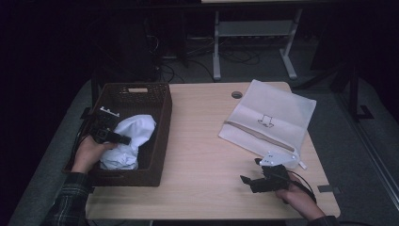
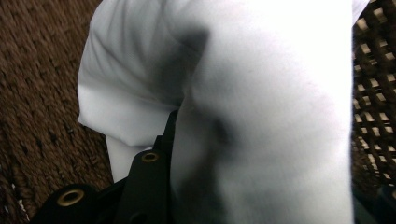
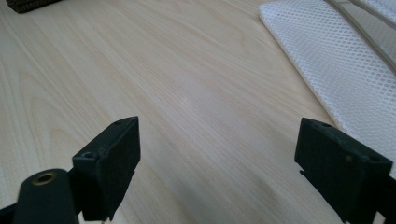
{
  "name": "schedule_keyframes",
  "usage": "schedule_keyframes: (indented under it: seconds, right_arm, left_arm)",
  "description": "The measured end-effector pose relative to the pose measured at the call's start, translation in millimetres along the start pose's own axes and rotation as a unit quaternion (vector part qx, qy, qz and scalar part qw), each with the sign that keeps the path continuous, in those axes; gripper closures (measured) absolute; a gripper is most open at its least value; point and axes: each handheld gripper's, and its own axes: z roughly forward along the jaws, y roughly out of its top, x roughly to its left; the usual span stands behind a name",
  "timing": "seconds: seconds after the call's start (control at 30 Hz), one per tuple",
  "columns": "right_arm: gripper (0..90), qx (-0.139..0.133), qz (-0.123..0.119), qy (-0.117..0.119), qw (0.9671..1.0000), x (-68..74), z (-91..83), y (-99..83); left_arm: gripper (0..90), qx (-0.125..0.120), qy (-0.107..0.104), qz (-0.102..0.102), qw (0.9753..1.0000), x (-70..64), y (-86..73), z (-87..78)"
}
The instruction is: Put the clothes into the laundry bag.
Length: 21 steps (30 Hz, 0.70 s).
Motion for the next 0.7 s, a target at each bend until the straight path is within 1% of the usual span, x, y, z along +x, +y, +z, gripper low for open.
schedule_keyframes:
  seconds: [0.23, 0.27, 0.5, 0.53, 0.7]
  right_arm:
    - [13.6, 0.0, 0.0, 0.0, 1.0, -0.2, 0.2, 0.1]
    - [13.7, 0.0, 0.0, 0.0, 1.0, -0.3, 0.2, 0.1]
    - [13.6, 0.0, -0.001, 0.0, 1.0, -0.3, 0.1, 0.0]
    - [13.7, 0.0, -0.001, -0.001, 1.0, -0.5, 0.1, 0.1]
    - [13.6, 0.0, -0.001, -0.001, 1.0, -0.6, 0.1, -0.1]
  left_arm:
    - [63.8, -0.02, -0.006, 0.003, 0.9998, -9.1, 6.2, -12.2]
    - [63.8, -0.025, -0.011, 0.005, 0.9996, -11.3, 8.2, -15.5]
    - [63.7, -0.032, -0.014, 0.016, 0.9993, -19.1, 14.6, -23.9]
    - [63.8, -0.039, -0.016, 0.018, 0.9989, -21.1, 16.3, -27.2]
    - [63.8, -0.048, -0.017, 0.021, 0.9985, -24.9, 19.8, -35.0]
